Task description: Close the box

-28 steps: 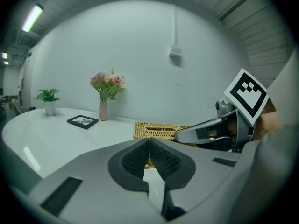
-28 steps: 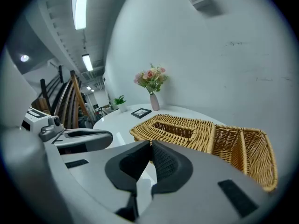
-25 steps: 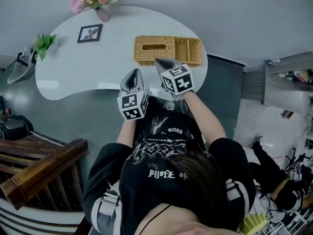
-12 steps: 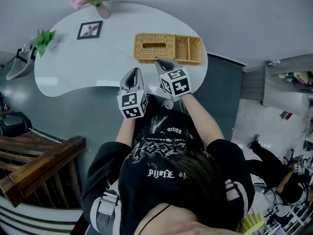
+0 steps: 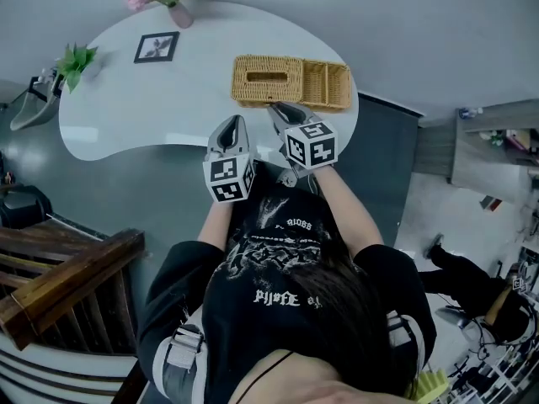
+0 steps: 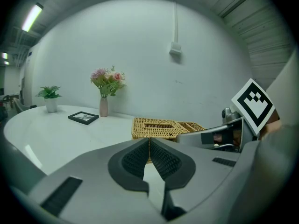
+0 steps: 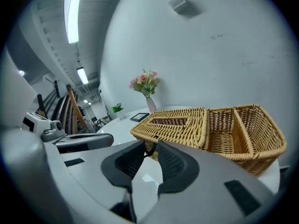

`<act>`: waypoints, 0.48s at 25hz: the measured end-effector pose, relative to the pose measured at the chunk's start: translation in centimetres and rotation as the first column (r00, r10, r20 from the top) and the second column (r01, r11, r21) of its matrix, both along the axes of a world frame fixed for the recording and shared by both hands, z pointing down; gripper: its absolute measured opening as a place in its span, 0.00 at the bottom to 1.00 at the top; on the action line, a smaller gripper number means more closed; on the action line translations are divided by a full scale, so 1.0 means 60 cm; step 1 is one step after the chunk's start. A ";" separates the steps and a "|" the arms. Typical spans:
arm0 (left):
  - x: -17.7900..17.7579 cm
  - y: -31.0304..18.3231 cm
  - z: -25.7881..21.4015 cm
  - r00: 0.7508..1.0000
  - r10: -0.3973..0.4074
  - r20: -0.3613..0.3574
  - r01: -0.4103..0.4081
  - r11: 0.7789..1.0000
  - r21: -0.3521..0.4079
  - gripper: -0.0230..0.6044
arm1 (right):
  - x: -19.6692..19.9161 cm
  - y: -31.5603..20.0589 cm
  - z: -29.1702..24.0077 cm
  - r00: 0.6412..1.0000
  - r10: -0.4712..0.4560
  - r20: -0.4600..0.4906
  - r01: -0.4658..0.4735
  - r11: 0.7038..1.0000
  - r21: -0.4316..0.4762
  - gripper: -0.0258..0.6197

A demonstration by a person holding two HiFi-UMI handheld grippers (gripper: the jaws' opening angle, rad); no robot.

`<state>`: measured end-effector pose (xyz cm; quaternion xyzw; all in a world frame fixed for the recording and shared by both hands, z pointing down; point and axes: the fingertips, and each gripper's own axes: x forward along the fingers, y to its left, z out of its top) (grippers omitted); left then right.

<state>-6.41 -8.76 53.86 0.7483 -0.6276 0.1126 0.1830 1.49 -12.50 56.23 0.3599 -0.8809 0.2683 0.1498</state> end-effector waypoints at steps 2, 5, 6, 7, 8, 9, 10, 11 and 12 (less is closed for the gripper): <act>0.001 0.000 0.003 1.000 -0.001 -0.004 0.001 1.000 -0.004 0.08 | 0.007 0.004 -0.001 1.000 0.003 0.012 -0.003 1.000 0.004 0.25; 0.006 0.001 0.007 1.000 0.002 -0.015 -0.002 1.000 -0.008 0.08 | 0.018 0.013 -0.003 1.000 0.009 0.018 -0.010 1.000 0.011 0.30; 0.008 0.003 0.008 1.000 0.005 -0.021 -0.005 1.000 -0.008 0.08 | 0.021 0.017 -0.003 1.000 0.012 0.016 -0.012 1.000 0.015 0.30; 0.010 0.004 0.009 1.000 0.010 -0.027 -0.010 1.000 -0.007 0.08 | 0.023 0.022 -0.002 1.000 0.013 0.015 -0.014 1.000 0.017 0.31; 0.012 0.005 0.010 0.999 0.015 -0.032 -0.015 1.000 -0.006 0.08 | 0.026 0.026 0.000 1.000 0.016 0.015 -0.016 1.000 0.017 0.32; 0.015 0.007 0.011 0.999 0.020 -0.038 -0.020 1.000 -0.004 0.08 | 0.029 0.030 0.002 1.000 0.021 0.017 -0.021 1.000 0.016 0.32; 0.018 0.008 0.012 0.999 0.024 -0.044 -0.024 1.000 -0.002 0.08 | 0.033 0.033 0.003 0.999 0.028 0.021 -0.028 0.999 0.016 0.32; 0.021 0.009 0.013 0.998 0.028 -0.051 -0.028 1.000 0.000 0.08 | 0.037 0.036 0.005 0.999 0.035 0.027 -0.036 0.999 0.016 0.32; 0.024 0.011 0.014 0.998 0.032 -0.059 -0.032 0.999 0.002 0.08 | 0.041 0.039 0.008 0.999 0.041 0.033 -0.042 0.999 0.016 0.29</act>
